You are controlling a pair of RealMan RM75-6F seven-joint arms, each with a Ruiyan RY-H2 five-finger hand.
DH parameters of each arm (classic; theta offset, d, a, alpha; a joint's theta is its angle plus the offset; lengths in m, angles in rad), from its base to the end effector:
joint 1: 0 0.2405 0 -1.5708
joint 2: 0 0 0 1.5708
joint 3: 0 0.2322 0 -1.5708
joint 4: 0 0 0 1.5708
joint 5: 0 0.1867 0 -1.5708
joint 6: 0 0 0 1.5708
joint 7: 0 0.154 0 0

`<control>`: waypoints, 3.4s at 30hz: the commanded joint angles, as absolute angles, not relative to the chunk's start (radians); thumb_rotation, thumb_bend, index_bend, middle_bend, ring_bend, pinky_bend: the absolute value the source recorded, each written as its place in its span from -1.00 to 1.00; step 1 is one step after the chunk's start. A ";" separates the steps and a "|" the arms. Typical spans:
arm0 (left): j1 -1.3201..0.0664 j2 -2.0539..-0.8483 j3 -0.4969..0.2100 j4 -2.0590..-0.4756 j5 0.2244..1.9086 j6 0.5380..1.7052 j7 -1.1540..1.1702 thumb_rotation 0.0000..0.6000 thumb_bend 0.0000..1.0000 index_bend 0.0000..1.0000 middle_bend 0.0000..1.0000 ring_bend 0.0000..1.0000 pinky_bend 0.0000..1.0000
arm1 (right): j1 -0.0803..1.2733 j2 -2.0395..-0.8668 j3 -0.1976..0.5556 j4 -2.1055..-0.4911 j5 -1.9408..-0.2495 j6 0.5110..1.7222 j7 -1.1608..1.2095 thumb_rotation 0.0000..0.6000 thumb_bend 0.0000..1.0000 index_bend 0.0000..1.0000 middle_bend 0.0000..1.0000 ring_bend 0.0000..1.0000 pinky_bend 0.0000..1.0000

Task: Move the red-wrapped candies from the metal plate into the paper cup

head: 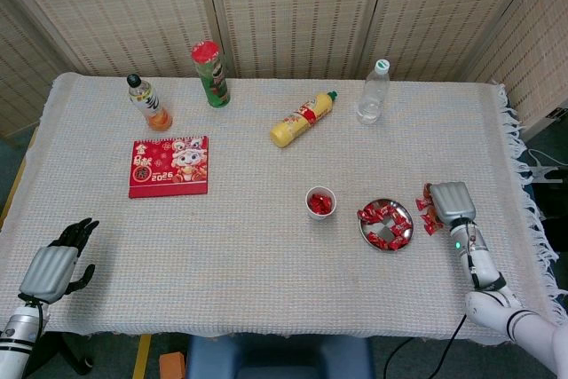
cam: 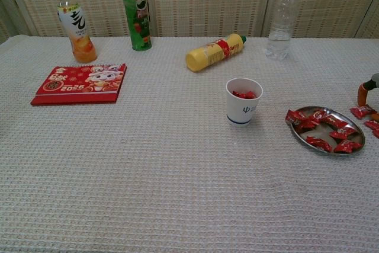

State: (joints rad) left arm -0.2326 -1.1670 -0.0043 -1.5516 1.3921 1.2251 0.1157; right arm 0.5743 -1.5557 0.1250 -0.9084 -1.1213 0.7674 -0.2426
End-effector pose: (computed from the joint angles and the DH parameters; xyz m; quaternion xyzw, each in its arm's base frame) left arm -0.2927 0.2169 0.1250 -0.6709 -0.4102 -0.2843 0.5485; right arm -0.3159 -0.3488 0.0549 0.7061 -0.3832 0.1609 0.5734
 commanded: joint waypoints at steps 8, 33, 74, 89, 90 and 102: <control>-0.233 -1.166 -0.005 -1.552 1.390 1.224 0.114 1.00 -0.13 -1.00 -1.00 -0.84 -0.28 | 0.572 -1.573 0.124 -0.890 -1.144 0.786 -0.227 1.00 -0.38 0.04 1.00 0.97 1.00; -0.230 -1.156 -0.001 -1.557 1.411 1.237 0.089 1.00 -0.13 -1.00 -1.00 -0.84 -0.28 | 0.589 -1.409 0.243 -1.371 -1.209 0.889 -0.009 1.00 -0.38 0.17 1.00 0.98 1.00; -0.219 -1.137 0.003 -1.557 1.438 1.258 0.038 1.00 -0.09 -1.00 -1.00 -0.83 -0.28 | 0.762 -1.536 0.221 -1.452 -1.037 0.902 -0.301 1.00 -0.38 -0.50 1.00 0.93 1.00; -0.217 -1.146 0.005 -1.559 1.444 1.264 0.067 1.00 -0.09 -1.00 -1.00 -0.83 -0.28 | 0.616 -1.347 0.082 -1.371 -1.210 0.985 -0.224 1.00 -0.49 -0.29 1.00 0.85 1.00; -0.218 -1.148 0.004 -1.559 1.440 1.262 0.072 1.00 -0.09 -1.00 -1.00 -0.83 -0.28 | 0.606 -1.337 0.063 -1.354 -1.229 0.980 -0.217 1.00 -0.50 -0.26 1.00 0.83 1.00; -0.227 -1.167 0.001 -1.561 1.419 1.242 0.119 1.00 -0.10 -1.00 -1.00 -0.83 -0.26 | 0.540 -1.283 -0.028 -1.240 -1.301 0.948 -0.205 1.00 -0.54 -0.39 1.00 0.76 1.00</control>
State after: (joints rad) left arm -0.2260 -1.1664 0.0016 -1.5609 1.4202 1.2428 0.1185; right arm 0.5467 -1.2883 -0.0210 -1.2485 -1.3019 0.9623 -0.2123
